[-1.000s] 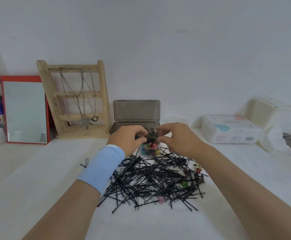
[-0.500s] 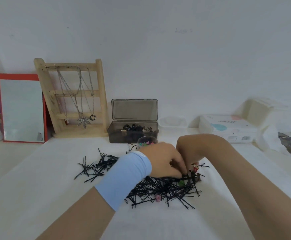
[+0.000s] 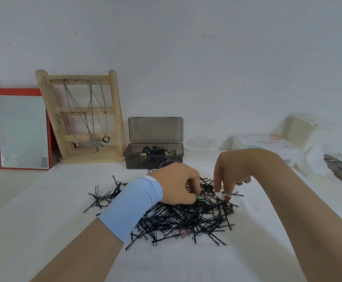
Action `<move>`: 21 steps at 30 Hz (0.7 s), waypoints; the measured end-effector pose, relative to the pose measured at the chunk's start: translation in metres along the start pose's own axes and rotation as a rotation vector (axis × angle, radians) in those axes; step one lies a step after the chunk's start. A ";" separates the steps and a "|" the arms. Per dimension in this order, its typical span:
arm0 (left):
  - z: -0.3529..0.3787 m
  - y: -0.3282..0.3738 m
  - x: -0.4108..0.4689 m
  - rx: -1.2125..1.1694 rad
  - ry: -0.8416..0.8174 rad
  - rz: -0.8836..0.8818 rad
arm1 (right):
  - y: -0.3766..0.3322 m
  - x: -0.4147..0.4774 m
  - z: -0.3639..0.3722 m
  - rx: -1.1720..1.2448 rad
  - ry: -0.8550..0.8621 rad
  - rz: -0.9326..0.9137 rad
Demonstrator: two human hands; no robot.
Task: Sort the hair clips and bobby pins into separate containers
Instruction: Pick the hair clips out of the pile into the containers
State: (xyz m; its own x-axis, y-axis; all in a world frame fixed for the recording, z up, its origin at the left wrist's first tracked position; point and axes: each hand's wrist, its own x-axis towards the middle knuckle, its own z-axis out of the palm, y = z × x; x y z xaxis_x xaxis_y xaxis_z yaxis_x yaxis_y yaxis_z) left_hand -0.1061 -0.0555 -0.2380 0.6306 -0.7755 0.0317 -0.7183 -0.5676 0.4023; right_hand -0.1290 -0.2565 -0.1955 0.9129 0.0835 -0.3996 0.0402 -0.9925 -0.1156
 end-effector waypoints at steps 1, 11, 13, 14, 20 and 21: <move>-0.002 -0.003 -0.001 0.009 0.021 -0.009 | 0.001 -0.001 0.001 -0.043 -0.008 0.016; -0.018 -0.033 0.000 0.102 0.349 -0.067 | -0.013 0.004 0.011 -0.207 -0.036 0.046; -0.021 -0.043 0.000 0.134 0.407 -0.104 | -0.008 0.004 0.010 -0.150 0.005 0.027; -0.021 -0.048 0.000 0.152 0.427 -0.123 | -0.006 0.004 0.010 -0.123 0.017 0.012; -0.012 -0.070 0.000 0.097 0.547 -0.246 | -0.024 0.025 0.011 0.230 0.438 -0.222; -0.010 -0.072 0.000 0.063 0.560 -0.262 | -0.032 0.031 0.015 0.257 0.563 -0.244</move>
State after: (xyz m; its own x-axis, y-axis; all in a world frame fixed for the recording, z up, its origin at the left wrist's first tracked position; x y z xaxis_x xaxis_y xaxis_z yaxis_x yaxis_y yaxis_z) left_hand -0.0518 -0.0118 -0.2581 0.8345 -0.3554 0.4211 -0.5242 -0.7476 0.4077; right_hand -0.1076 -0.2206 -0.2179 0.9655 0.1747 0.1933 0.2383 -0.8920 -0.3841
